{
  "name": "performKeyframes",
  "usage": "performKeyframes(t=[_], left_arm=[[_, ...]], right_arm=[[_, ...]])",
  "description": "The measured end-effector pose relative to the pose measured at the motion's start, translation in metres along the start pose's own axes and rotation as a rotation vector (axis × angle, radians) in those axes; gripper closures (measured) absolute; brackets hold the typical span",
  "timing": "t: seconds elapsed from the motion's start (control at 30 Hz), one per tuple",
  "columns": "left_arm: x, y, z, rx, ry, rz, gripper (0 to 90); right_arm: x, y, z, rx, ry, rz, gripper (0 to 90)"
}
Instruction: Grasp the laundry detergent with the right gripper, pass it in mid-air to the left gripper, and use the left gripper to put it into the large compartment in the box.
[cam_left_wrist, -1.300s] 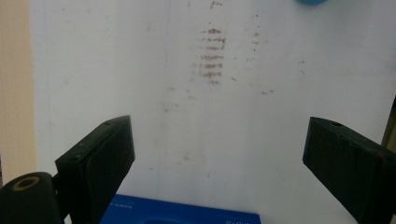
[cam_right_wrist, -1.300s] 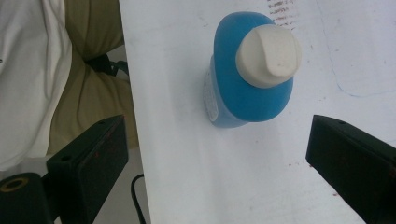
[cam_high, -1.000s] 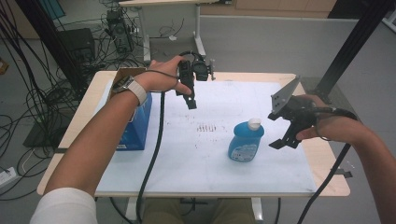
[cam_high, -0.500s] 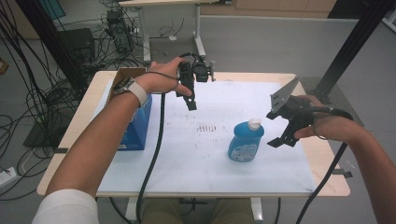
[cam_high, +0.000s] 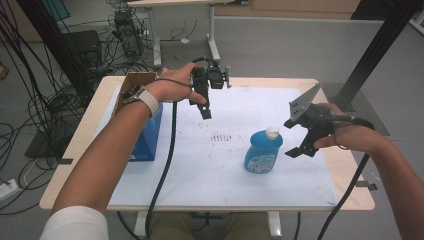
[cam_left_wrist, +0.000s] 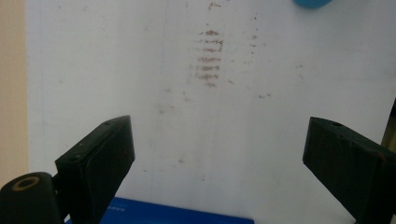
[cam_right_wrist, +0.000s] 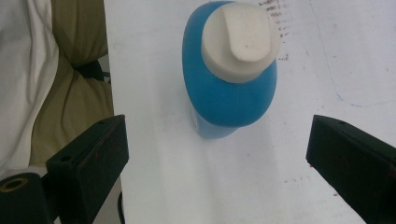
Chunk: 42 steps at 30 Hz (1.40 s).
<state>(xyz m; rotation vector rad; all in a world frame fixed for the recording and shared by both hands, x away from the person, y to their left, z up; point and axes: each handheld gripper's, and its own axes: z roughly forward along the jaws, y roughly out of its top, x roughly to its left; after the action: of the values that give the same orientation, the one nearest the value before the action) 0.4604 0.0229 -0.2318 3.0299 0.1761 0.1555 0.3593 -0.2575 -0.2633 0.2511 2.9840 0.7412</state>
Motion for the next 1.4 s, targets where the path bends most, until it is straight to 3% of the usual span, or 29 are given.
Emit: performKeyframes(t=[1.4], left_arm=[[-0.003,0.0,0.006,0.005,-0.008,-0.005,9.4]], right_arm=[[-0.012,-0.004,0.026,-0.06,0.036,-0.038,6.1]])
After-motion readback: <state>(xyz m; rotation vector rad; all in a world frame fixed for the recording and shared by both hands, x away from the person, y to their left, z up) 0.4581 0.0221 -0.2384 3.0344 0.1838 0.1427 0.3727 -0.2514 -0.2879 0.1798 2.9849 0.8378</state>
